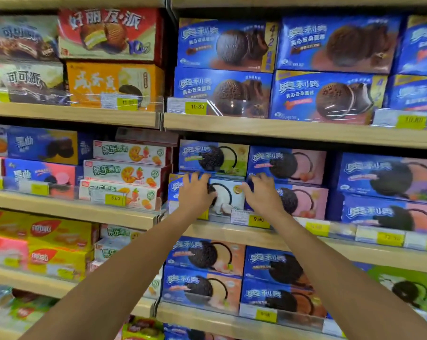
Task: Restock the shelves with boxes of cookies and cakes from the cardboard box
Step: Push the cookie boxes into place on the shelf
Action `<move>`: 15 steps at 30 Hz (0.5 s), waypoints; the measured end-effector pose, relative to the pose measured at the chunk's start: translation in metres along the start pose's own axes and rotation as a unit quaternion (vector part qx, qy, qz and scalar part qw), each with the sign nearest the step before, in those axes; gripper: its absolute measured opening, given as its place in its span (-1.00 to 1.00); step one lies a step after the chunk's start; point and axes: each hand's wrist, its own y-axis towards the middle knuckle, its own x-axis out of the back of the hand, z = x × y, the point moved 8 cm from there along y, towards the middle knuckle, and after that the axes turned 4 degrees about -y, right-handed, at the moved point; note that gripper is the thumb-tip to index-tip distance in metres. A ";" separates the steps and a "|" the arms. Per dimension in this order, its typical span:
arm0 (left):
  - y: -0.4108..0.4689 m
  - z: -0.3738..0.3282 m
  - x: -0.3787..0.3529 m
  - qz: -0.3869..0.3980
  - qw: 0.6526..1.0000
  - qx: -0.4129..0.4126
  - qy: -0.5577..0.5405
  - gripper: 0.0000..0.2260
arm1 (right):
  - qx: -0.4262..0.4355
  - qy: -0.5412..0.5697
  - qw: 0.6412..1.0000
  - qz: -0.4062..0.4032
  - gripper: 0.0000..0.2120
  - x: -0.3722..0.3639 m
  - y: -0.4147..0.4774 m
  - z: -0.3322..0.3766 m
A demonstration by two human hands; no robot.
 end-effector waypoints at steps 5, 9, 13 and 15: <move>0.012 0.000 -0.005 -0.034 0.998 0.047 0.022 -0.52 | 0.005 -0.135 0.991 0.024 -0.49 -0.014 0.010 -0.024; 0.021 0.000 -0.015 -0.035 0.997 0.054 0.033 -0.49 | 0.014 -0.162 0.987 0.015 -0.48 -0.019 0.010 -0.028; 0.030 -0.001 -0.026 -0.013 0.998 0.042 0.033 -0.47 | 0.020 -0.151 0.988 0.002 -0.47 -0.018 0.010 -0.028; 0.035 -0.001 -0.032 0.024 0.999 0.035 0.016 -0.43 | 0.027 -0.136 0.990 -0.006 -0.47 -0.016 0.009 -0.028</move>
